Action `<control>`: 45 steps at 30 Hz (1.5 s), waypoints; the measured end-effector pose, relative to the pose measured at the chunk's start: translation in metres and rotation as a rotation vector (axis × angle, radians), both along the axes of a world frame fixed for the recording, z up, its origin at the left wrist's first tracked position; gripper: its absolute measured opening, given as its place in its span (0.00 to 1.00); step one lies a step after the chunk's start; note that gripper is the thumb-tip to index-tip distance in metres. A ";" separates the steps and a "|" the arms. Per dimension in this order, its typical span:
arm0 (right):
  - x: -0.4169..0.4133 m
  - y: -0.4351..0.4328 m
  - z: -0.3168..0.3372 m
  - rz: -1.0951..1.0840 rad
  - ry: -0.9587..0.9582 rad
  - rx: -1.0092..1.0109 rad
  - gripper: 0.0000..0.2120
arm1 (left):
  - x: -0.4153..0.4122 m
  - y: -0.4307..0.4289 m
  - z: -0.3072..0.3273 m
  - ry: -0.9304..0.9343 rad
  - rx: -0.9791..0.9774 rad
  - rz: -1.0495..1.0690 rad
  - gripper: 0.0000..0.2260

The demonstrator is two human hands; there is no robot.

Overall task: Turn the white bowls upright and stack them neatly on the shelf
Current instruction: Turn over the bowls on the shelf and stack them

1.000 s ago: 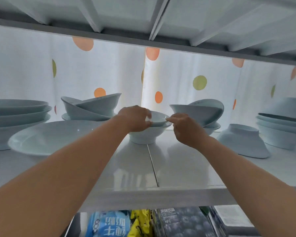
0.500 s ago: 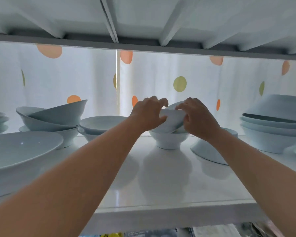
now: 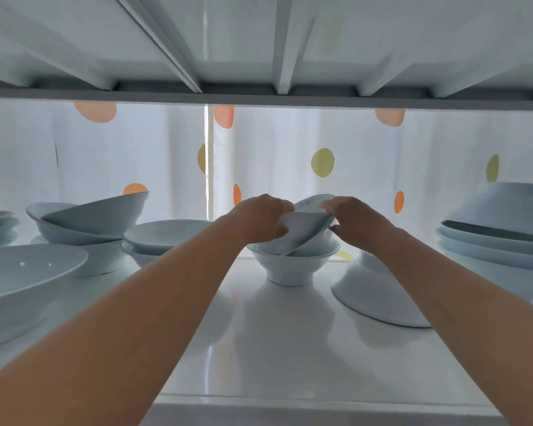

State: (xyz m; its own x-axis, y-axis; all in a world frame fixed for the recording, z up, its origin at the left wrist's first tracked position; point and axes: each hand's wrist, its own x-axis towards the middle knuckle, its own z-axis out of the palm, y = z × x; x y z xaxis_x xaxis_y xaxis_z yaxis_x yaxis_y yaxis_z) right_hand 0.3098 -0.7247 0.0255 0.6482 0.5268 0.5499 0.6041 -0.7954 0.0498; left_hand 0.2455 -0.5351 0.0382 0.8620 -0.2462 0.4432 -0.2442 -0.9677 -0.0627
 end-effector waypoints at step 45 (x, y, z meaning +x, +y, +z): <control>0.009 -0.094 -0.069 -0.255 0.461 0.613 0.39 | 0.025 -0.073 -0.044 -0.524 -0.002 -0.228 0.14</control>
